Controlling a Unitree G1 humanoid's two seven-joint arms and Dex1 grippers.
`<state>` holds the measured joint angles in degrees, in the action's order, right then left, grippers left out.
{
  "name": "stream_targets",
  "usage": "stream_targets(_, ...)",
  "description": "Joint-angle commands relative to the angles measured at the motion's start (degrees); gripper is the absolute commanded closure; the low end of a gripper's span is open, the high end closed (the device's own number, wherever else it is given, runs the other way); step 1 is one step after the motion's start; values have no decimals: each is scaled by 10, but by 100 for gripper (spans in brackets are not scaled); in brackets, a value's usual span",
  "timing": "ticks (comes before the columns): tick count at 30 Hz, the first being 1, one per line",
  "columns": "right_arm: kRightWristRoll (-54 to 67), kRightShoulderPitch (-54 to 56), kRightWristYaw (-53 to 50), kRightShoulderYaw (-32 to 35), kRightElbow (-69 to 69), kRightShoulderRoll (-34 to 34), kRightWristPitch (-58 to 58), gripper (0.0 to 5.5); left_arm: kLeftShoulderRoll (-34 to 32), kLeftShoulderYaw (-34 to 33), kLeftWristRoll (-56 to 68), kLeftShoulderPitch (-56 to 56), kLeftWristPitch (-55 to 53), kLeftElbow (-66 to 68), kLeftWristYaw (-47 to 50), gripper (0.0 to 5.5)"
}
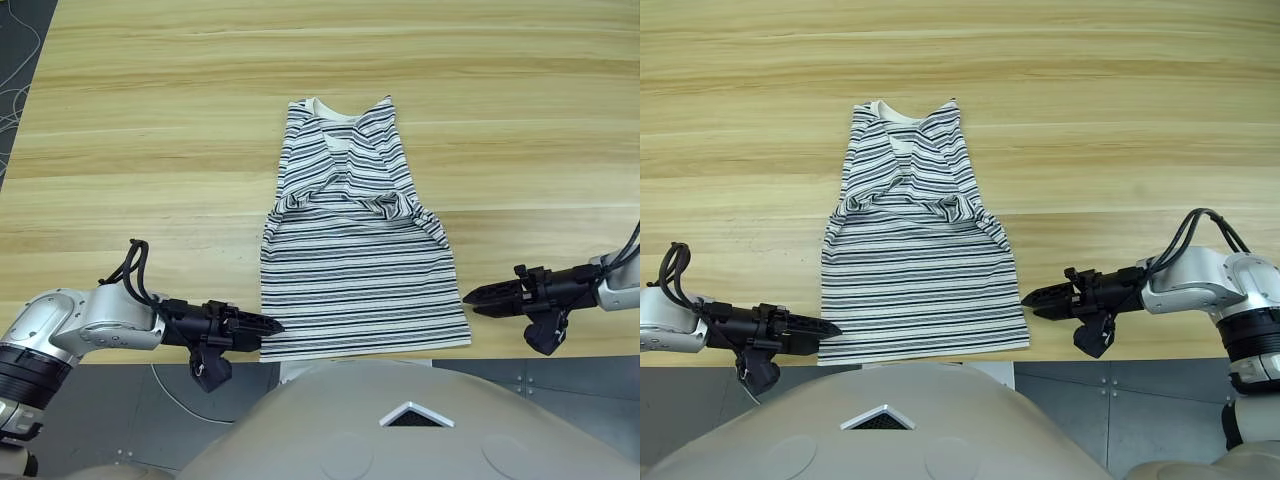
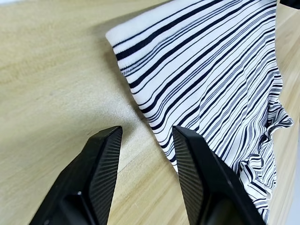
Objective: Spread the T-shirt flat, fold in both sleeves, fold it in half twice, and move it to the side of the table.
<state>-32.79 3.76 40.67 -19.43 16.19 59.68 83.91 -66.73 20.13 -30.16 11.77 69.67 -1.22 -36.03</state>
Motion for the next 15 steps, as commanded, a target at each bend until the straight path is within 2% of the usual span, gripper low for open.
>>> stream_targets(1, -12, -7, -6, -20, -12, 12, -11, 353, 12, 13, -5, -21, -20, 9, -12, 295)
stream_targets(15, -157, -17, -92, -31, 48, -50, 17, 353, 38, 30, -8, -28, -24, 14, -3, 295)
